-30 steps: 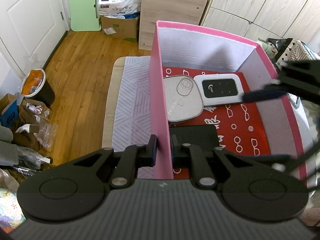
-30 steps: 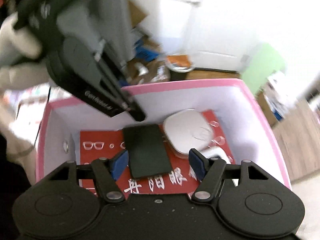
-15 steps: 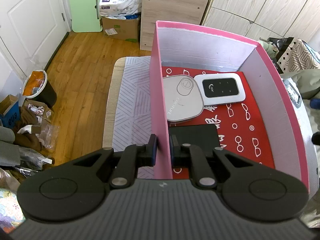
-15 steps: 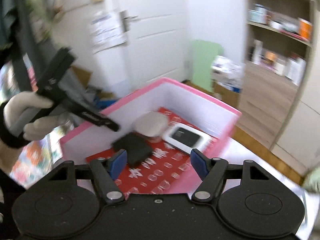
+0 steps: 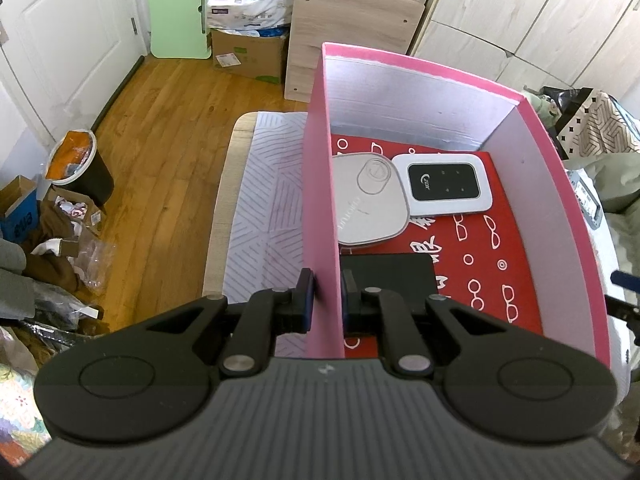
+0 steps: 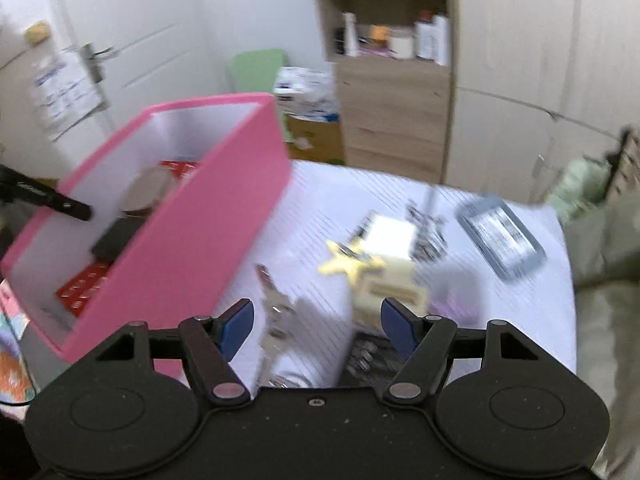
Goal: Organize rigid objects
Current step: 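Grasp the black battery with the right gripper and lift it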
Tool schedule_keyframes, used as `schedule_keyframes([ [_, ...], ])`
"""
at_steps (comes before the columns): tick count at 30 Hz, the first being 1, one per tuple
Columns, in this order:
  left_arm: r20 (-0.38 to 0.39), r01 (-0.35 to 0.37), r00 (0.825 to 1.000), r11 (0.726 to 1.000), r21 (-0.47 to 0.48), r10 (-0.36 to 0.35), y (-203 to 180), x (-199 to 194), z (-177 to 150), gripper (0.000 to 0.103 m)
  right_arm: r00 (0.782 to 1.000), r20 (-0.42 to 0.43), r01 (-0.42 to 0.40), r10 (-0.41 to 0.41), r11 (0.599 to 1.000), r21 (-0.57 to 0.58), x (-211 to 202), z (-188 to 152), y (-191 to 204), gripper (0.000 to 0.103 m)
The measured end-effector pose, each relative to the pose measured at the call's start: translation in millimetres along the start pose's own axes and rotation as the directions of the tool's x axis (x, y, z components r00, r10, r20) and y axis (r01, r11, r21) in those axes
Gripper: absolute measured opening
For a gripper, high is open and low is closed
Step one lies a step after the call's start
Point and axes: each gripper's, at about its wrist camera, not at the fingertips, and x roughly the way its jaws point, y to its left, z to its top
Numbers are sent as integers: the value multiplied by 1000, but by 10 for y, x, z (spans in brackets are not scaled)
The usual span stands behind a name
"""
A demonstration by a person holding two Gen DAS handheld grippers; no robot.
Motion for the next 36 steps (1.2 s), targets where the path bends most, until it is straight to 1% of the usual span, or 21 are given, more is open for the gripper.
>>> schedule_keyframes([
  [3,-2,-5,1000,1000,1,5,-9,5,5,11,1000,-22,16,-15,999,51,30,-101,-83,75],
  [5,-1,-7,1000,1000,2,7,-13,3,4,11,999,-41,33,-30,997,64,72,-149,-120,74],
  [7,0,-8,1000,1000,2,8,-13,3,1,11,997,-58,56,-52,996,70,103,-201,-145,68],
  [9,0,-11,1000,1000,2,11,-19,3,-1,11,995,-73,77,-72,995,68,158,-242,-146,65],
  [12,-2,-11,1000,1000,-2,11,-17,6,2,11,990,-93,112,-107,992,52,236,-272,-117,65],
  [15,-1,-11,1000,1000,0,11,-16,5,2,11,986,-119,125,-116,990,73,305,-294,-150,66],
  [17,-1,-12,1000,1000,0,12,-13,6,3,11,986,-106,138,-130,988,75,325,-312,-145,67],
  [18,-1,-11,1000,1000,-1,11,-15,7,3,11,985,-102,144,-137,987,72,339,-305,-140,65],
  [19,-2,-10,1000,1000,-1,10,-15,7,2,11,985,-93,151,-144,986,70,342,-301,-130,57],
  [21,-4,-8,1000,1000,-3,8,-2,2,-3,11,985,-73,161,-158,986,33,327,-302,-96,56],
  [23,-2,-9,1000,1000,-3,9,-1,1,-2,11,983,-21,184,-184,983,12,259,-297,-63,56],
  [27,-2,-10,1000,1000,-2,10,0,1,-4,11,988,1,156,-156,988,20,185,-262,-68,54],
  [29,-2,-9,1000,1000,-2,9,8,-2,-8,11,987,9,163,-163,987,2,163,-258,-37,25],
  [30,-2,-10,1000,1000,-3,10,6,-1,-8,11,987,19,157,-157,988,5,147,-251,-34,13],
  [31,-3,-8,1000,1000,-4,8,5,-1,-8,11,991,9,131,-131,991,16,134,-242,-54,7],
  [32,-2,-9,1000,1000,-4,9,10,-4,-12,11,994,3,108,-108,994,16,130,-244,-65,7],
  [33,-2,-8,1000,1000,-4,8,15,-5,-15,11,995,-3,103,-103,995,6,137,-249,-61,8],
  [34,-2,-9,1000,1000,-3,9,11,-5,-10,11,993,-13,118,-118,993,-1,153,-257,-50,15],
  [36,-3,-8,1000,1000,-5,8,12,-3,-10,11,990,-26,137,-137,991,-8,178,-283,-16,16],
])
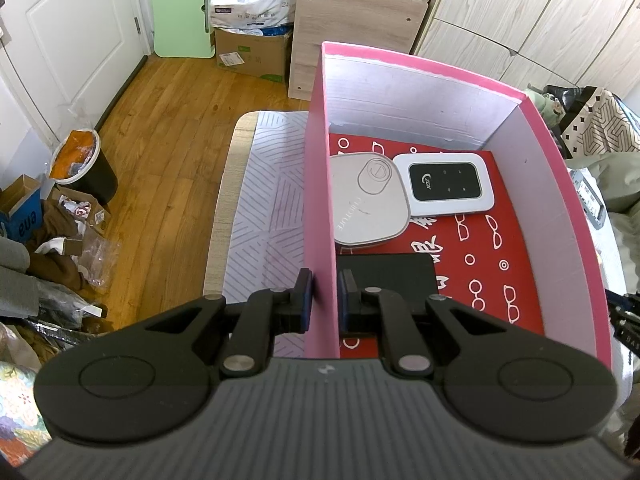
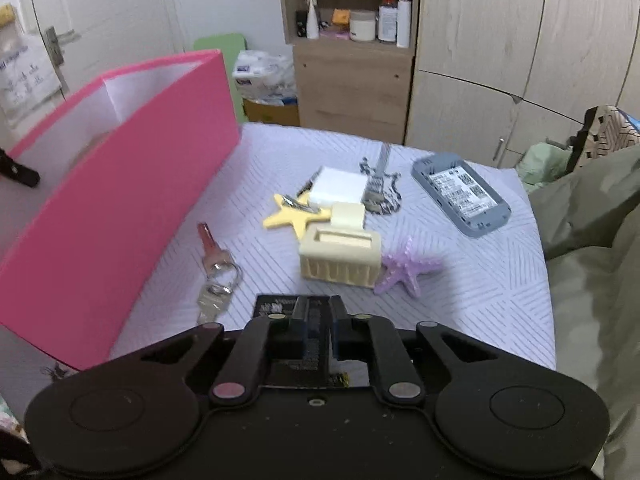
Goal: Organize rigid objects
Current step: 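Grasp the black battery with the right gripper and lift it, then lower the black battery into the pink box and open the right gripper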
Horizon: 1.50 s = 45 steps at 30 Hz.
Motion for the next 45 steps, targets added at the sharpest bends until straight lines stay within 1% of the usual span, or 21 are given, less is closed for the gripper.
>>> schedule_keyframes([
  [1,0,-1,1000,1000,0,1,-1,0,0,11,1000,-2,-4,4,1000,4,0,-5,1,26],
  [2,-1,0,1000,1000,-1,0,0,0,-3,11,1000,-7,-12,12,1000,10,-5,-9,3,33],
  [3,0,-1,1000,1000,0,1,0,-3,-5,11,1000,-8,-12,13,1000,15,-14,-13,16,45],
  [4,0,-1,1000,1000,0,1,4,-5,-8,11,1000,-5,-8,8,1000,13,-24,-16,31,49],
  [6,-1,0,1000,1000,0,0,1,-2,-4,11,1000,-15,-8,8,1000,-5,-23,-26,79,51],
  [7,-2,2,1000,1000,-1,-2,9,-4,-5,11,1000,-24,-10,9,1000,-11,-13,-31,108,54],
  [9,-2,2,1000,1000,-1,-2,0,-3,-5,11,999,-38,-13,12,1000,-20,23,-39,145,56],
  [13,-2,1,1000,1000,-1,-1,0,-4,-2,11,998,-65,12,-14,999,-40,139,-71,199,61],
  [15,-3,1,1000,1000,-1,-1,0,-4,-3,11,998,-59,2,-4,1000,-28,158,-72,179,60],
  [16,-3,1,1000,1000,0,-1,-1,-4,-3,11,998,-56,-5,3,1000,-28,158,-72,170,55],
  [18,0,-2,1000,1000,8,2,-11,-8,-9,11,999,-47,-17,16,1000,-26,151,-76,148,54],
  [21,2,-4,1000,1000,16,4,-25,-21,-17,11,996,-30,-83,85,995,58,127,-69,14,54],
  [22,1,-5,1000,1000,17,5,-28,-21,-15,11,996,-23,-84,85,994,64,110,-60,-4,54],
  [24,1,-5,1000,1000,18,5,-31,-22,-14,11,997,7,-80,80,995,63,56,-31,-11,54],
  [27,2,-7,1000,1000,18,7,-28,-25,-15,11,995,27,-100,99,994,50,5,15,26,54],
  [33,3,-6,1000,1000,23,6,-50,-22,-14,11,991,79,-105,104,994,11,-177,138,109,54],
  [36,0,-2,1000,1000,22,2,-48,-27,-12,11,985,124,-120,124,992,-42,-361,278,170,54],
  [39,-6,-3,1000,1000,30,3,-43,-29,-9,11,971,164,-158,174,982,-106,-526,444,256,54],
  [42,-41,-22,999,992,125,28,-102,-23,1,9,954,184,-193,236,955,-225,-669,642,428,54],
  [44,-70,-29,997,986,163,41,-142,-42,3,9,950,194,-171,246,926,-335,-748,781,615,54],
  [45,-75,-36,996,982,187,50,-172,-54,-2,9,949,188,-165,255,905,-392,-775,837,718,54],
])
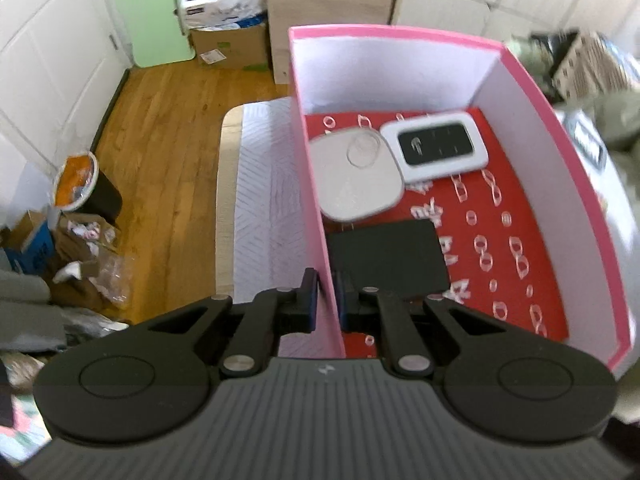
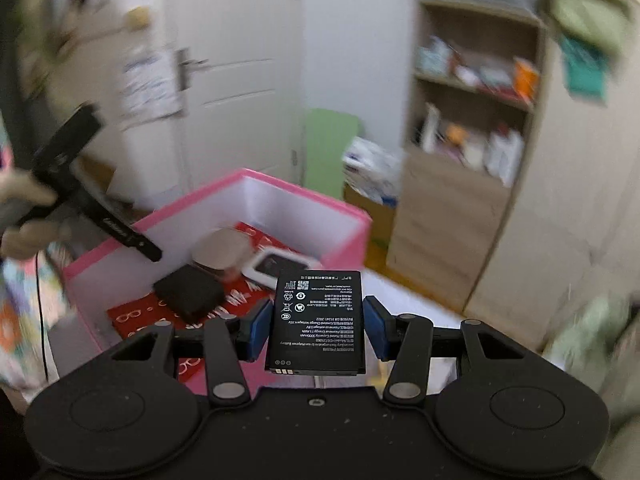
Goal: Organize rigid objects
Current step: 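Lower the black battery into the pink box and open the right gripper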
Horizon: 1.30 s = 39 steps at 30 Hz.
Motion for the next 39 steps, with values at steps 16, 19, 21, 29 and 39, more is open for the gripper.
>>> schedule_keyframes([
  [16,-21,3,1000,1000,27,-3,-8,-140,13,8,913,-380,-296,146,878,-376,1252,378,684,54],
  [19,-14,3,1000,1000,26,-2,-13,-145,1,8,890,-439,-315,125,864,-392,1489,310,726,54],
  [21,-15,-2,1000,999,42,3,-28,-150,1,8,878,-464,-323,119,862,-390,1589,272,736,55],
  [29,-27,1,1000,998,62,0,-48,-146,45,8,932,-342,-226,124,934,-276,1300,334,472,58],
  [39,-29,5,1000,998,60,-3,-40,-140,48,9,993,-96,-72,75,997,37,510,158,-190,63],
])
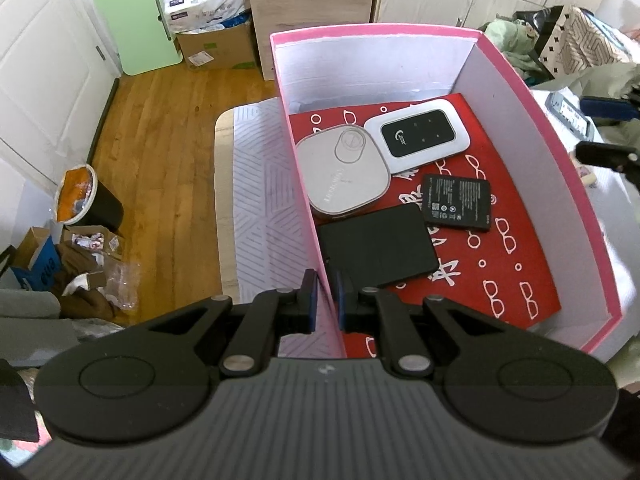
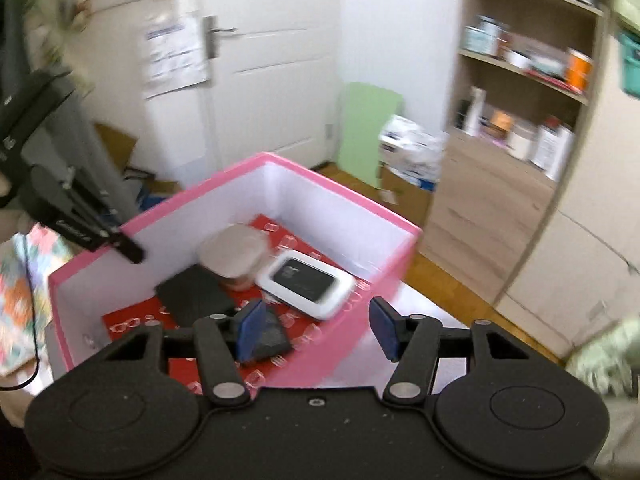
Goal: Organize rigid objects
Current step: 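Lower the black battery into the pink box and open the right gripper, then grasp the silver key ring with the right gripper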
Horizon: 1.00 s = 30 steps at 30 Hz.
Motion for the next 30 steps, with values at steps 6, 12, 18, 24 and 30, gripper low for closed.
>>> schedule_keyframes([
  [6,1,-1,1000,1000,-10,1,0,3,2,9,995,82,52,-60,994,92,-164,-382,-227,65],
  [12,-4,-12,1000,1000,-5,12,-27,2,4,9,993,82,68,-86,976,207,-150,-726,-384,65],
  [18,-6,-18,1000,1000,-11,18,-36,7,6,9,991,-18,-130,136,971,199,-115,-915,-318,53],
  [24,-4,-14,1000,999,-30,14,-15,7,1,9,979,-155,-124,129,991,45,-36,-1119,-56,35],
  [30,-5,-21,1000,999,-27,20,-29,3,1,9,979,-193,-52,65,996,72,99,-1236,-99,12],
])
